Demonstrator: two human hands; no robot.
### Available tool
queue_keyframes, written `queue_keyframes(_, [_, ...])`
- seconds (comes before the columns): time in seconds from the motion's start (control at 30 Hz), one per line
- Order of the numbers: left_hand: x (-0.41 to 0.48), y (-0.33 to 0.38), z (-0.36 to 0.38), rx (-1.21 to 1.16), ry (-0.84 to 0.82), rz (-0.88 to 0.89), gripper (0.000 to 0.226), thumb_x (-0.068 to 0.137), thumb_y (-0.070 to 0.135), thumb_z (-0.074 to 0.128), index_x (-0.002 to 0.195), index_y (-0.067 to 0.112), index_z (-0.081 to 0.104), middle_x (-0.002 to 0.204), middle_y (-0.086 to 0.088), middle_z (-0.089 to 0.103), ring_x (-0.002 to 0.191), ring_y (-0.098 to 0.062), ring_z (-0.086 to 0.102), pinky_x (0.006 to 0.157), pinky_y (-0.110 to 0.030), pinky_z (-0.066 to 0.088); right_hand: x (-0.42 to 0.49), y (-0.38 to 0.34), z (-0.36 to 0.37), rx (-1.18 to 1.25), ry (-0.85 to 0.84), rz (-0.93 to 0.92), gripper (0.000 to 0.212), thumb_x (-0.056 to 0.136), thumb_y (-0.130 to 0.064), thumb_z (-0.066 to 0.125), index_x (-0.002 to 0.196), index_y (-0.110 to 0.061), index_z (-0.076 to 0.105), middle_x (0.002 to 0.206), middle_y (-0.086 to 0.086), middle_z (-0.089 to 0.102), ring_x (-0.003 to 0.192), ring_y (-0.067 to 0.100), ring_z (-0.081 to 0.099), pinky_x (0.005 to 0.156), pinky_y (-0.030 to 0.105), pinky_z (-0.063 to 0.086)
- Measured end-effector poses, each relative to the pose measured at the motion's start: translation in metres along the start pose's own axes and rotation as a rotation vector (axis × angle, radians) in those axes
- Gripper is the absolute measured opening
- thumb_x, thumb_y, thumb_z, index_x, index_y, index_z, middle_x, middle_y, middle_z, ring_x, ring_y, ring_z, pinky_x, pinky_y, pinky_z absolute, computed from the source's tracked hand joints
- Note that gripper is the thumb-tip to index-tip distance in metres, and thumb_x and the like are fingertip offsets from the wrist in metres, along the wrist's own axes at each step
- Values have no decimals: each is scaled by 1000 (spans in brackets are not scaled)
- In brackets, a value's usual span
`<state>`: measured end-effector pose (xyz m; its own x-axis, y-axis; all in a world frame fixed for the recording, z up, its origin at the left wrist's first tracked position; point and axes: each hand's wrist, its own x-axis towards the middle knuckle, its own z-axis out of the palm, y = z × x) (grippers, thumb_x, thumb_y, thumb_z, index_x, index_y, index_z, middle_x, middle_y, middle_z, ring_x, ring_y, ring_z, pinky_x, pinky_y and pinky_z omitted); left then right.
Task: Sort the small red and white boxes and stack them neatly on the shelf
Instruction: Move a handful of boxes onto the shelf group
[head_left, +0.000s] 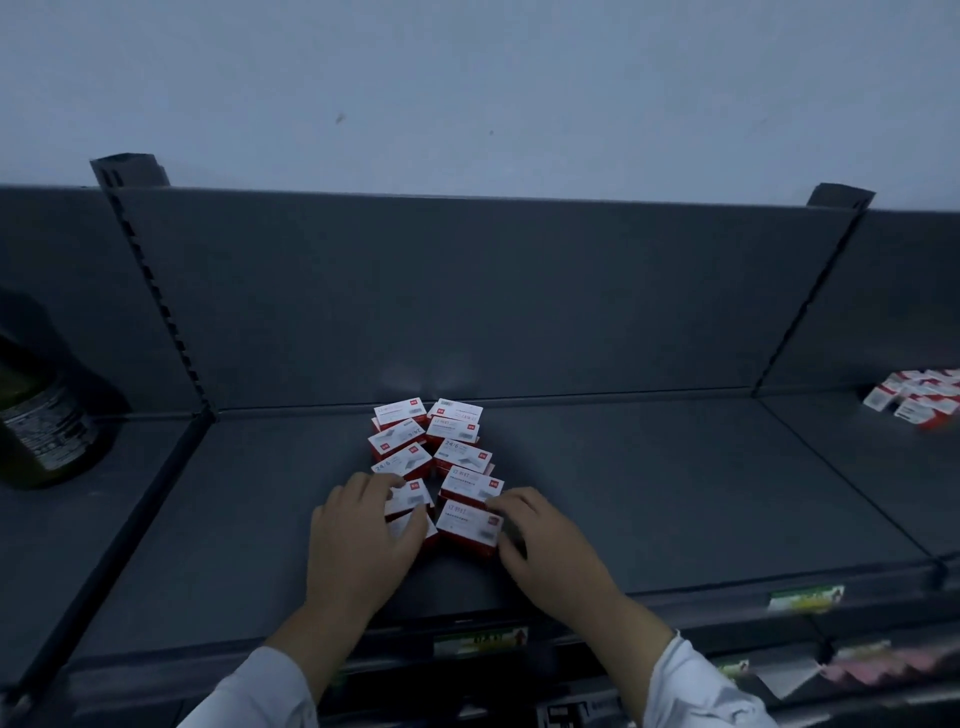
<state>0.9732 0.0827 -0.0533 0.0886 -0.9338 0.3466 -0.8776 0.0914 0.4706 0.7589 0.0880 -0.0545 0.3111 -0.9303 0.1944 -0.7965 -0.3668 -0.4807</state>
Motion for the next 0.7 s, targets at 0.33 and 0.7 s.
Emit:
queue_keyframes(0.33, [23,85,26,81,-338,171,70,99,48,36,156,17,9,164,0,6,150,-19,5,122,-32,6,-28,71,-71,-162,16,196,65,101,-44,44,156,-22,19,162,-10,15,150,7,9,120,18,7])
queue_keyframes(0.7, [6,262,91,78,-450,386,71,99,42,28,156,15,-4,163,0,-10,150,-16,-9,121,-34,-2,-109,169,-181,-303,38,312,69,103,-42,39,157,-20,3,164,-8,-4,151,10,-4,122,27,-1])
